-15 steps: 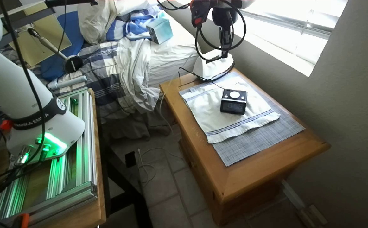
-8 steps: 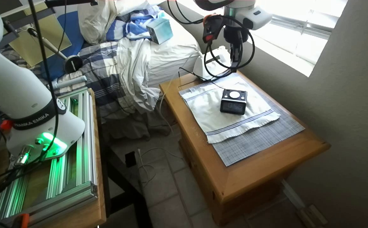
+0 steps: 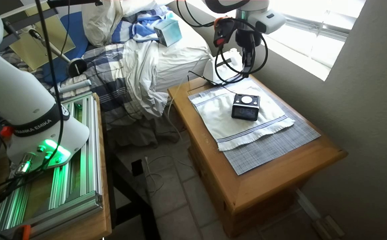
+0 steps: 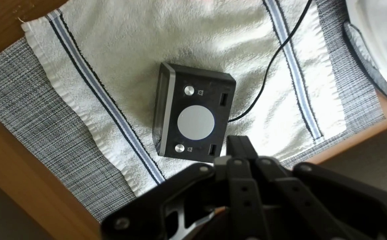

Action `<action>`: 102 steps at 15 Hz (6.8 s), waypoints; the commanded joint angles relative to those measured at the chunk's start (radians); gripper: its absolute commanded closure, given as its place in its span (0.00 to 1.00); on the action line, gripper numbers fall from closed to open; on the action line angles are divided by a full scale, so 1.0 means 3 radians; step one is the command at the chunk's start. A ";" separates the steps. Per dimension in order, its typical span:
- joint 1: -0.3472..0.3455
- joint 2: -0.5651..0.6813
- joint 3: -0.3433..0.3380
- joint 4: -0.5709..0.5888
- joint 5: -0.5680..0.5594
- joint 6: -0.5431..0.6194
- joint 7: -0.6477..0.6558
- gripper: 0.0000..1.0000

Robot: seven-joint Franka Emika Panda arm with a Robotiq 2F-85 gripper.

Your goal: Turn on the alarm clock

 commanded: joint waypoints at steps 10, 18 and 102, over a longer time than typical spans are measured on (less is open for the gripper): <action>-0.0068 0.0311 0.0026 0.0262 0.0030 -0.0240 -0.0036 1.00; -0.0114 0.0587 0.0065 0.0582 0.0050 -0.0534 -0.0104 1.00; -0.0515 0.0200 0.0112 0.0398 0.0156 -0.0551 -0.0987 0.64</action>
